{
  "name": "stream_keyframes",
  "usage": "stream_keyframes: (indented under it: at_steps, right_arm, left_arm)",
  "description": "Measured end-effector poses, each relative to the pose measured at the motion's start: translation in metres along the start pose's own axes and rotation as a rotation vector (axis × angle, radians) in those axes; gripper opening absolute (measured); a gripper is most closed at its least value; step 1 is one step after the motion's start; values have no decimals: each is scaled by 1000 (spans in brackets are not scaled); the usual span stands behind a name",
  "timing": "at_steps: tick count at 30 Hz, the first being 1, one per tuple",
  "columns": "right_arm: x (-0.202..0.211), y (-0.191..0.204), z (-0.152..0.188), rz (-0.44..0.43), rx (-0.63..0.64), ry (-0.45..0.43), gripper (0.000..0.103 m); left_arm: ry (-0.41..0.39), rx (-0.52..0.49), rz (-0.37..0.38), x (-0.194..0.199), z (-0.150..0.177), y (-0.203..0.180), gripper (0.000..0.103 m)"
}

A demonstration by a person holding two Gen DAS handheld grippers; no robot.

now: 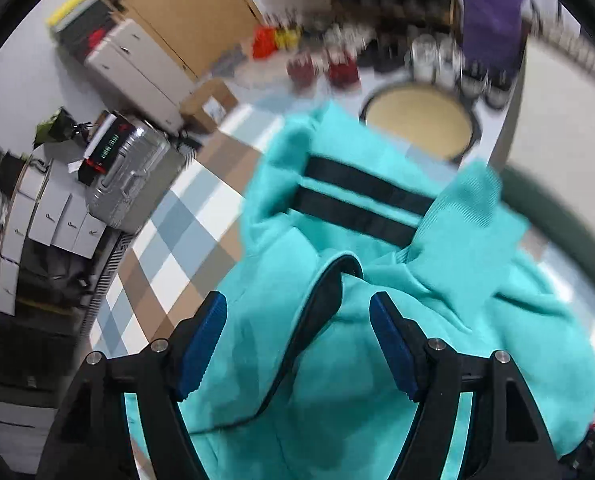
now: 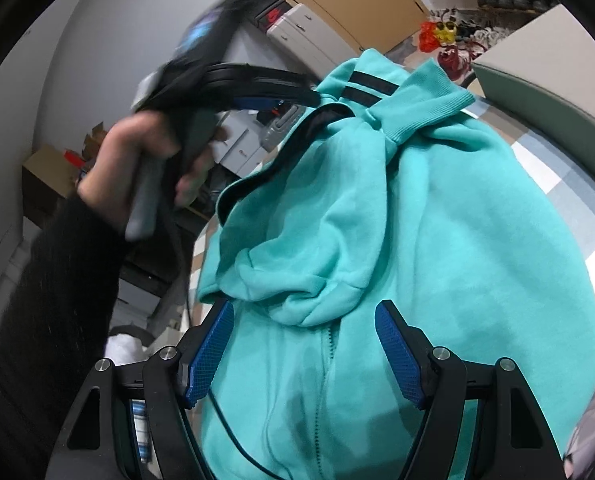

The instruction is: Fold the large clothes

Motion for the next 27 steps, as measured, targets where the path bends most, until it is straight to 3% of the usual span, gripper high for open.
stream_keyframes:
  at_steps: [2, 3, 5, 6, 7, 9, 14, 20, 25, 27]
  right_arm:
    - [2, -4, -1, -5, -17, -1, 74]
    - [3, -6, -2, -9, -28, -3, 74]
    - [7, -8, -4, -21, -45, -9, 74]
    - [8, -8, -5, -24, -45, -12, 74]
    - [9, -7, -6, -28, -43, -13, 74]
    - [9, -4, -5, -36, -38, -12, 74]
    - [6, 5, -3, -46, -6, -8, 74]
    - [6, 5, -7, -35, -9, -30, 74]
    - [3, 1, -9, -19, -14, -33, 74]
    - [4, -1, -10, -16, -21, -32, 74]
  left_arm:
    - [57, -16, -11, -19, 2, -10, 67]
    - [78, -18, 3, -26, 4, -14, 60]
    - [138, 0, -1, -38, 17, -15, 41]
    - [158, 20, 16, -42, 21, -14, 27]
    - [154, 32, 9, -41, 24, -11, 17]
    - [109, 9, -44, -27, 28, -7, 9]
    - [-129, -35, -265, 20, 33, 5, 5]
    - [-273, 35, -250, 38, 67, 10, 4]
    - [-353, -71, -233, 30, 79, -6, 5]
    - [-331, -138, -168, 27, 86, -23, 5]
Point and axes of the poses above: each gripper's, at about its wrist camera, not at the fingertips, and x roughly against the way its jaws point, y to its left, z to its underside, the point moved 10 cm from there along -x, roughly the way its jaws point, and after that the axes turned 13 degrees about -z, right-handed, at the moved point
